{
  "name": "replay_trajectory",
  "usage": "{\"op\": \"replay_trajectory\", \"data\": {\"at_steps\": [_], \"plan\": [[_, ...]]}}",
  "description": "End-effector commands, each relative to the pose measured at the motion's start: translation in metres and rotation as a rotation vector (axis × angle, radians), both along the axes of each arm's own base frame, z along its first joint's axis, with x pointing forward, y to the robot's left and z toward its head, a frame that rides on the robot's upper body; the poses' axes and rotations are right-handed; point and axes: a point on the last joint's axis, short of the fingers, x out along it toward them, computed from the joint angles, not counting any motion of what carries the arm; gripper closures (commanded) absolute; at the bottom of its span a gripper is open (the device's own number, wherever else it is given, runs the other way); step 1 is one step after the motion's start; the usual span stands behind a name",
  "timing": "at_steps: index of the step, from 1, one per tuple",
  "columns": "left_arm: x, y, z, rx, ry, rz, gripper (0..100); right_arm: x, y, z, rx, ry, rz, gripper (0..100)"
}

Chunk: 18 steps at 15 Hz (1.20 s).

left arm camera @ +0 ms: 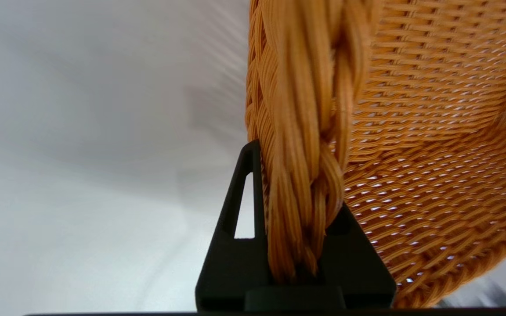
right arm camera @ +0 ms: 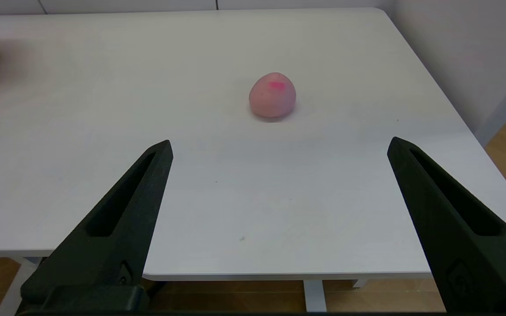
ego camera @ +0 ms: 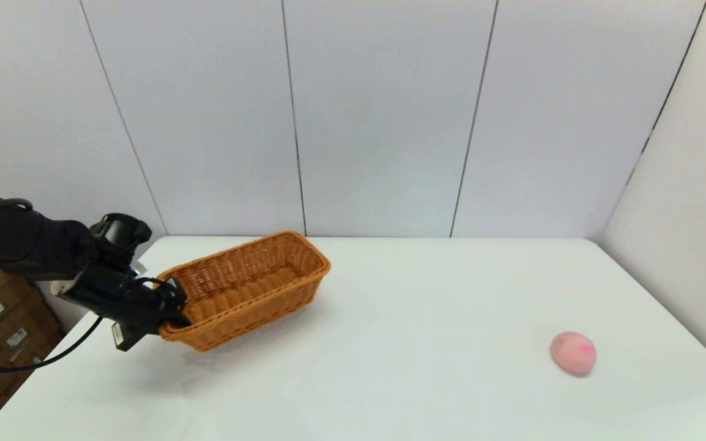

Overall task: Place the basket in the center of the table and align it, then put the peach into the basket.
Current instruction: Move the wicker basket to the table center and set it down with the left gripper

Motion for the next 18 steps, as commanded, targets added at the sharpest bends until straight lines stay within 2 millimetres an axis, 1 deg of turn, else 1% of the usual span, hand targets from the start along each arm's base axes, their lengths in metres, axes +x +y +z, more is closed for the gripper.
{"op": "replay_trajectory", "data": {"at_steps": [1, 3, 4, 7, 8, 9, 11, 12, 13, 16, 18], "plan": [[-0.006, -0.006, 0.029, -0.089, -0.041, -0.051, 100, 0.0, 0.0, 0.0, -0.001, 0.001, 0.0, 0], [-0.014, -0.038, 0.039, -0.084, -0.054, -0.196, 100, 0.0, 0.0, 0.0, -0.008, 0.005, 0.003, 0], [-0.017, -0.057, 0.042, -0.083, -0.06, -0.26, 100, 0.0, 0.0, -0.001, -0.009, 0.006, 0.006, 0], [-0.026, -0.123, 0.05, -0.082, -0.09, -0.463, 100, 0.0, 0.0, 0.0, -0.009, 0.005, 0.008, 0], [-0.027, -0.149, 0.049, -0.062, -0.094, -0.523, 100, 0.0, 0.0, 0.0, -0.009, 0.005, 0.008, 0], [-0.027, -0.171, 0.046, -0.045, -0.092, -0.554, 100, 0.0, 0.0, 0.0, -0.009, 0.005, 0.008, 0], [-0.031, -0.206, 0.032, -0.016, -0.07, -0.631, 100, 0.0, 0.0, 0.0, -0.009, 0.005, 0.008, 0], [-0.032, -0.219, 0.025, 0.007, -0.06, -0.657, 100, 0.0, 0.0, 0.0, -0.009, 0.003, 0.008, 0], [-0.031, -0.226, 0.019, 0.032, -0.057, -0.667, 100, 0.0, 0.0, 0.0, -0.009, 0.003, 0.008, 0], [-0.026, -0.229, -0.001, 0.055, -0.01, -0.668, 100, 0.0, 0.0, 0.0, -0.009, 0.005, 0.008, 0], [-0.022, -0.224, -0.005, 0.057, 0.002, -0.65, 100, 0.0, 0.0, 0.0, -0.009, 0.005, 0.008, 0]]}}
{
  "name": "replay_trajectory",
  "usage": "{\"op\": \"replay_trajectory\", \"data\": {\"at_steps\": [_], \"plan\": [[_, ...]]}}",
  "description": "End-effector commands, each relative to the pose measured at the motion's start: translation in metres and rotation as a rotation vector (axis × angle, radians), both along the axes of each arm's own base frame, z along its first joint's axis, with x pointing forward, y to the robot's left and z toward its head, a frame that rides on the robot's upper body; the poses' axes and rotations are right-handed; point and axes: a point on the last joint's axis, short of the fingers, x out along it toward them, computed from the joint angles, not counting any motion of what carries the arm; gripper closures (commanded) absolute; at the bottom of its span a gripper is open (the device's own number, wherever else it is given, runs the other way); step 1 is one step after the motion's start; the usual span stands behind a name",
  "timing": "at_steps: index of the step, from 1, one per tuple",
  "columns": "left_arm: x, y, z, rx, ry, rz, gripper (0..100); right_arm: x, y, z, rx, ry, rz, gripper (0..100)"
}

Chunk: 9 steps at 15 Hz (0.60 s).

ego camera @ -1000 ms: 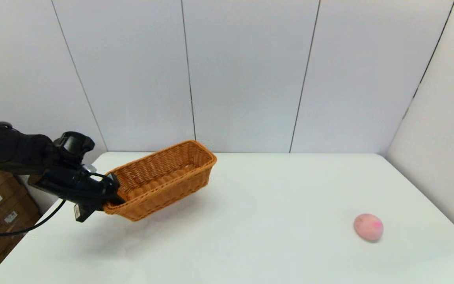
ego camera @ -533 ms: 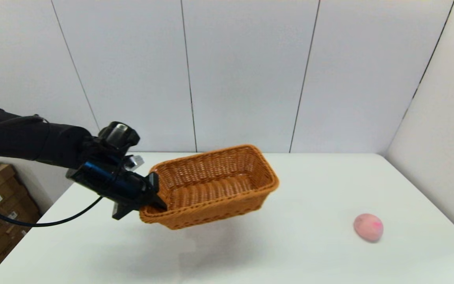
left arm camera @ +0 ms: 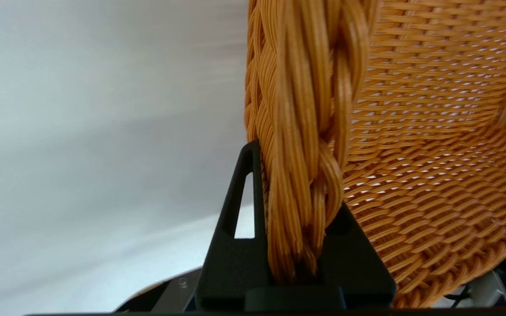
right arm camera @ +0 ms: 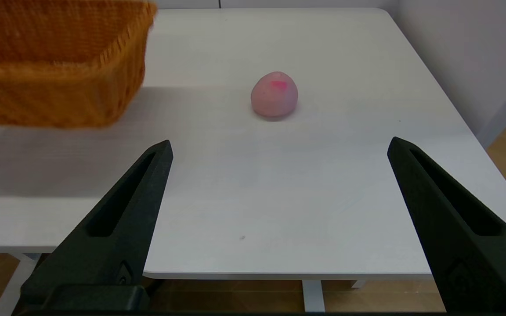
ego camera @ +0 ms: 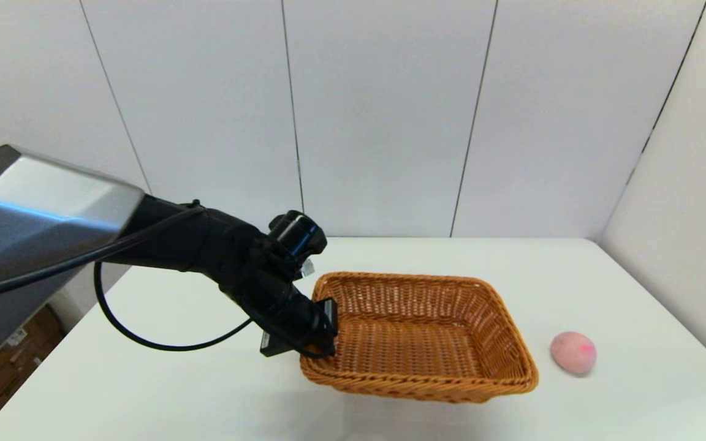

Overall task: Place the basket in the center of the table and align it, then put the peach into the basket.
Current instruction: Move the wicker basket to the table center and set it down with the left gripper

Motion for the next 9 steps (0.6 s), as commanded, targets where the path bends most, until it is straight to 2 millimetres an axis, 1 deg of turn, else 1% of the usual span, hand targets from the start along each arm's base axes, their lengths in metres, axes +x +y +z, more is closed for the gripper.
{"op": "replay_trajectory", "data": {"at_steps": [1, 3, 4, 8, 9], "plan": [[0.0083, 0.0039, -0.0188, 0.026, 0.046, 0.024, 100, -0.0001, 0.0, -0.0004, 0.0, 0.003, 0.0, 0], [0.0077, 0.0044, -0.0204, 0.034, 0.049, 0.024, 100, -0.0001, 0.0, -0.0005, -0.001, 0.005, 0.002, 0], [0.0083, 0.0048, -0.0195, 0.036, 0.043, 0.03, 0, -0.0001, 0.0, -0.0007, -0.003, 0.006, 0.002, 0], [0.0089, 0.0054, -0.0172, 0.039, 0.034, 0.038, 0, -0.0001, 0.0, -0.0007, -0.004, 0.006, 0.003, 0], [0.0092, 0.0066, -0.0135, 0.036, 0.023, 0.042, 0, -0.0001, 0.0, -0.0007, -0.004, 0.006, 0.004, 0]]}}
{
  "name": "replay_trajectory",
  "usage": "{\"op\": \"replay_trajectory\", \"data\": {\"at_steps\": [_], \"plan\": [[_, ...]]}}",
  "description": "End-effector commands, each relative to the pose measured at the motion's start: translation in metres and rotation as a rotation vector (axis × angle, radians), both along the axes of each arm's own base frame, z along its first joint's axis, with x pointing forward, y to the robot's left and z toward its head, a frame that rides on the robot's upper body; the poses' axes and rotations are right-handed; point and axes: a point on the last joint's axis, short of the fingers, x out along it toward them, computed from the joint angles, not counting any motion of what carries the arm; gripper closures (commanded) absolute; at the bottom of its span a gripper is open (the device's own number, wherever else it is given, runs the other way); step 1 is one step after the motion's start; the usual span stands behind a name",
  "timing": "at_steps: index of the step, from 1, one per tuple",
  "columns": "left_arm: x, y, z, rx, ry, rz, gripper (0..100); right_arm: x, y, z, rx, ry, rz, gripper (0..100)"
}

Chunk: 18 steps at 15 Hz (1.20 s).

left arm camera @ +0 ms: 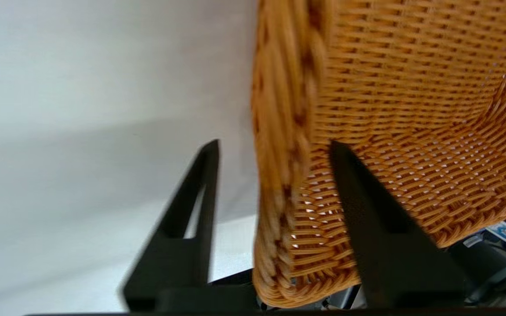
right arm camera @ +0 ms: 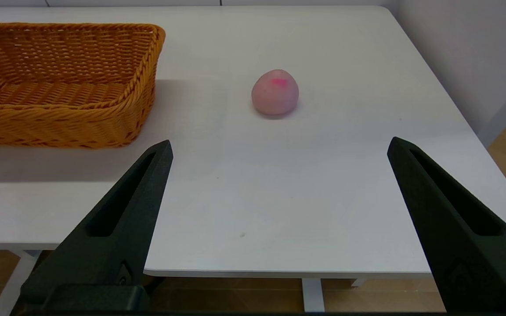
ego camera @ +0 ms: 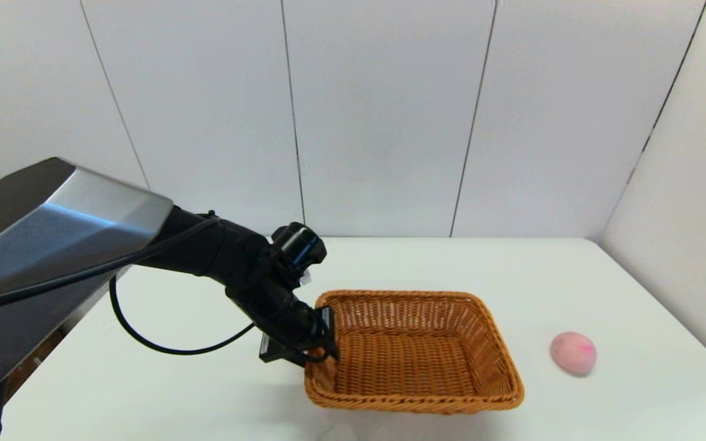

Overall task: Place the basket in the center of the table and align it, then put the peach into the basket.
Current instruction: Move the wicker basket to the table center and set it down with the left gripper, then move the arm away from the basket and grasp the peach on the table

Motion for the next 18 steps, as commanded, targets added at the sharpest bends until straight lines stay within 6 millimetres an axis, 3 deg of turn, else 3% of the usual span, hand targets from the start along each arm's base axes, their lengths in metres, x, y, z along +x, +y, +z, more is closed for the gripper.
{"op": "replay_trajectory", "data": {"at_steps": [1, 4, 7, 10, 12, 14, 18], "plan": [[0.0, 0.006, 0.016, -0.014, -0.038, 0.019, 0, 0.0, 0.0, 0.0, 0.0, 0.001, 0.001, 0], [0.003, 0.035, 0.065, -0.017, -0.185, 0.057, 0, 0.0, 0.0, 0.0, 0.0, 0.0, 0.001, 0], [-0.004, 0.093, 0.115, 0.096, -0.353, 0.172, 0, 0.0, 0.0, 0.0, 0.0, 0.0, 0.001, 0], [-0.04, 0.162, 0.152, 0.177, -0.417, 0.226, 0, 0.0, 0.0, 0.0, 0.0, -0.003, 0.001, 0], [-0.078, 0.193, 0.152, 0.254, -0.452, 0.227, 0, 0.0, 0.0, 0.0, 0.0, -0.003, 0.001, 0], [-0.108, 0.211, 0.147, 0.326, -0.499, 0.261, 0, 0.0, 0.0, 0.0, 0.002, -0.005, 0.001, 0], [-0.175, 0.213, 0.139, 0.406, -0.633, 0.354, 0, 0.0, 0.0, 0.0, 0.002, -0.005, 0.001, 0]]}}
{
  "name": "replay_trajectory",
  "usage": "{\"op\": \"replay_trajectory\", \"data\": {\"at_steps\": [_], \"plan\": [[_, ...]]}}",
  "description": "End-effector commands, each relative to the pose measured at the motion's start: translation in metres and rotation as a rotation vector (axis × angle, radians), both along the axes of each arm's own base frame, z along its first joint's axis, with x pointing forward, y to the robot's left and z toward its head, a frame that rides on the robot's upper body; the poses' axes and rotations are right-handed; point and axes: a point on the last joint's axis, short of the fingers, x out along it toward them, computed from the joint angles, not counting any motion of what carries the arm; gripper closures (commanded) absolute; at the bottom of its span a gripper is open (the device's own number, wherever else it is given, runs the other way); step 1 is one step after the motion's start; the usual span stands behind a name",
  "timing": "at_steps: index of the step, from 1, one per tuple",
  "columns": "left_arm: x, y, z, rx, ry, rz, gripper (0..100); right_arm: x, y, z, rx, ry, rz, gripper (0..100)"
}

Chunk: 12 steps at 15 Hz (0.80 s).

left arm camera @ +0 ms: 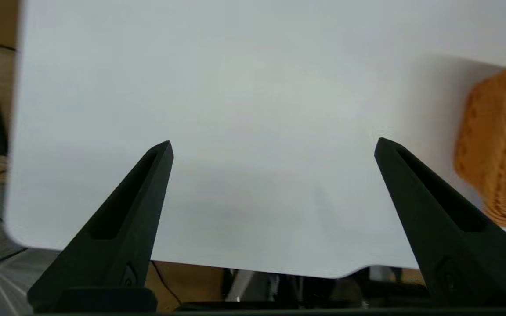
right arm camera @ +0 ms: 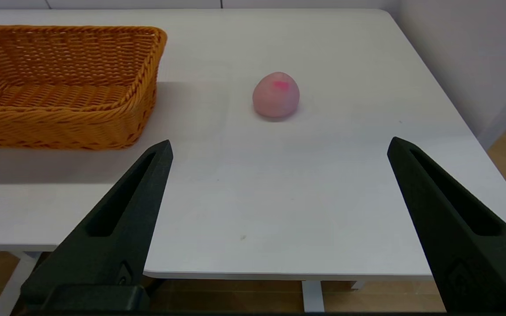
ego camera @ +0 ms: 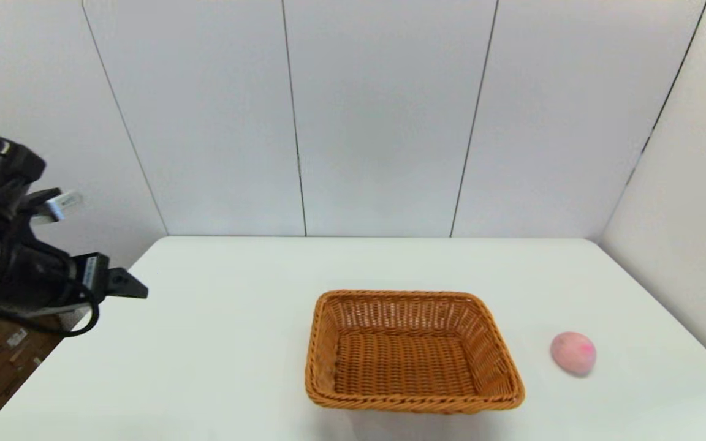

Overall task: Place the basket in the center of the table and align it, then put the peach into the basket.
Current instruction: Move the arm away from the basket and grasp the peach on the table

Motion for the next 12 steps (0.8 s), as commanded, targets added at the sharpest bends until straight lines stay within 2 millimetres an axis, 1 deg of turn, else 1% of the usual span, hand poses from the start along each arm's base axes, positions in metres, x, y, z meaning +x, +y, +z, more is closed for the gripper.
{"op": "replay_trajectory", "data": {"at_steps": [1, 3, 5, 6, 9, 11, 12], "plan": [[-0.087, 0.007, -0.002, 0.077, -0.174, 0.092, 0, 0.0, 0.0, 0.0, 0.001, 0.001, 0.0, 0], [-0.128, 0.004, -0.012, 0.078, -0.242, 0.089, 0, 0.0, 0.0, 0.0, 0.001, 0.002, 0.0, 0], [-0.16, 0.002, -0.024, 0.081, -0.313, 0.078, 0, 0.0, 0.0, 0.0, 0.001, 0.002, 0.0, 0], [-0.173, 0.001, -0.029, 0.071, -0.365, 0.055, 0, 0.0, 0.0, 0.0, 0.001, 0.002, 0.0, 0], [-0.202, -0.001, -0.045, 0.047, -0.506, 0.014, 0, 0.0, 0.0, 0.0, 0.001, 0.002, 0.001, 0], [-0.214, -0.002, -0.061, 0.062, -0.576, 0.009, 0, 0.0, 0.0, -0.001, 0.001, 0.004, 0.001, 0], [-0.216, -0.002, -0.064, 0.065, -0.629, 0.009, 0, 0.0, 0.0, -0.001, 0.001, 0.004, 0.001, 0]]}}
